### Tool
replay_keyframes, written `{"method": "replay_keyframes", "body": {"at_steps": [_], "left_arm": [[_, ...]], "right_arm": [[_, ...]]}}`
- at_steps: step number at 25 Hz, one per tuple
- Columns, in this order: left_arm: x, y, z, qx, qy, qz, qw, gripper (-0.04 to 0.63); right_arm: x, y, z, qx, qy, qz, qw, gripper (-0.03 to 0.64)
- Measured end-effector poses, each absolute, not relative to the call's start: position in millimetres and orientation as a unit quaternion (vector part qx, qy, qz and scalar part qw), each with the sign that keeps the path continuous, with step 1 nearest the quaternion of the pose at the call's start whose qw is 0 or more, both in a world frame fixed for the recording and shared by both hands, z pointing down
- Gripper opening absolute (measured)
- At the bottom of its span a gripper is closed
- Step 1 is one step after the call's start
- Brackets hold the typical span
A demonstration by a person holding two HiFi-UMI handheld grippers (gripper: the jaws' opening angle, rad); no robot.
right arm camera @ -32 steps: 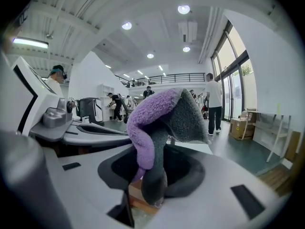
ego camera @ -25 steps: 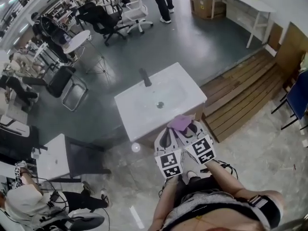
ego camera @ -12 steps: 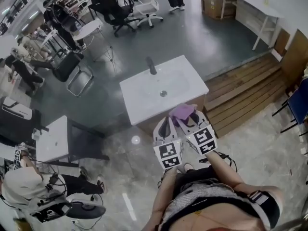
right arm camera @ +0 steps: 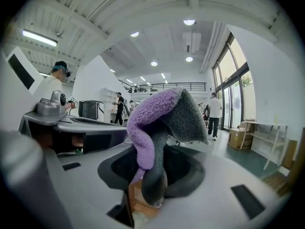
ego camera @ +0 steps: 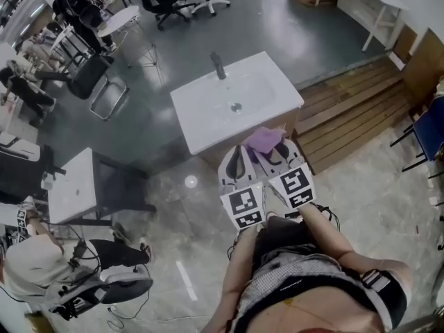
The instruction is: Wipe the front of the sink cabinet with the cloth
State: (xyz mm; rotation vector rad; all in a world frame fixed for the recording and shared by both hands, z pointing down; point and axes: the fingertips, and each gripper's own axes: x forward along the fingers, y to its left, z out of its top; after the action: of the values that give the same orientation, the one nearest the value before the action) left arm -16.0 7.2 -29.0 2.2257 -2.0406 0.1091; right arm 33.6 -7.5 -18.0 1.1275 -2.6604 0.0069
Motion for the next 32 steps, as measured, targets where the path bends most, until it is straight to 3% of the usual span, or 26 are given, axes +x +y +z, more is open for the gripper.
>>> {"method": "replay_keyframes", "body": {"at_steps": [12,32], "left_arm": [[-12.4,23.2,-40.7,0.733,-0.679,0.038,0.021,0.006],[63.8,-16.8,-69.9,0.692,-0.721,0.045,0.001,0.006]], "right_arm": [[34.9,3.3,-31.4,0.382,-0.918,-0.015,0.105,0.184],[115.3,-43.2,-58.9,0.331,-0.94,-0.018,0.081,0.184]]}}
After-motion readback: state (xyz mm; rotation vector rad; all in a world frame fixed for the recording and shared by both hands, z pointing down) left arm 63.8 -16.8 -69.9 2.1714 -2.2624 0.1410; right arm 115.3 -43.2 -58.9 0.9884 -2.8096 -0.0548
